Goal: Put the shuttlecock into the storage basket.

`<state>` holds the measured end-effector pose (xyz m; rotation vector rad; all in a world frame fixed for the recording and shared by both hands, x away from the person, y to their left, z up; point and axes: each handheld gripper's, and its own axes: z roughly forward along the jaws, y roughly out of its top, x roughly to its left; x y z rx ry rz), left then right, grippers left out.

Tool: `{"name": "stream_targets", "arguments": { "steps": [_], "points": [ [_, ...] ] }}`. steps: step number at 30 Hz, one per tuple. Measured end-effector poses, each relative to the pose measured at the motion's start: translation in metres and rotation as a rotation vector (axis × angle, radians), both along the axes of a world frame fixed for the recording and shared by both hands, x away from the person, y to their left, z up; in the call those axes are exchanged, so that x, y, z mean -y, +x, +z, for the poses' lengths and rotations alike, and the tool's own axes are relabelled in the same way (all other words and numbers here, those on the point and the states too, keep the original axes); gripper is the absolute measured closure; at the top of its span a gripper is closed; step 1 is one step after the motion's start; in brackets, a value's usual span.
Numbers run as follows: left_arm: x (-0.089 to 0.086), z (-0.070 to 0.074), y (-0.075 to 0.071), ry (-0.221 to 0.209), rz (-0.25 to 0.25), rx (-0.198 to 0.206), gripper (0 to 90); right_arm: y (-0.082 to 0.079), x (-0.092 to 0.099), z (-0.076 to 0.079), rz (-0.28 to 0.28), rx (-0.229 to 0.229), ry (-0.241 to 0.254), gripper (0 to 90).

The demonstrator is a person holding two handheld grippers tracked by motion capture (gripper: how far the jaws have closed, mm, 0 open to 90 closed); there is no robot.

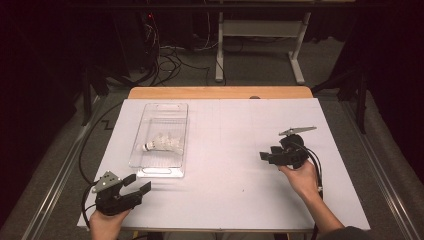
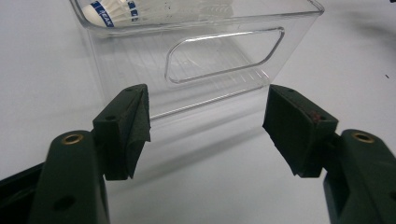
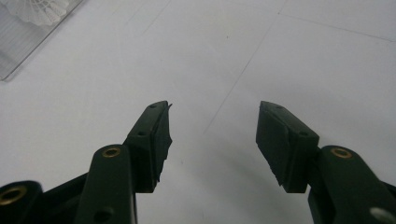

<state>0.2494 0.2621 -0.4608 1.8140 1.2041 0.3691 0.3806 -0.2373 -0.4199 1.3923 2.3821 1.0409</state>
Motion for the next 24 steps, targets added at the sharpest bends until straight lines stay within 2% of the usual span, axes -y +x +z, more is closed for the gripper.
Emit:
{"name": "stream_targets", "arguments": {
  "steps": [14,24],
  "points": [
    [0.0,0.0,0.0,0.001,0.0,0.0,32.4,-0.006,0.009,-0.002,-0.012,0.001,0.004,44.8],
    [-0.001,0.0,0.0,0.001,0.003,0.002,32.5,-0.013,0.017,-0.004,-0.018,0.006,0.025,44.7]
  ]
}}
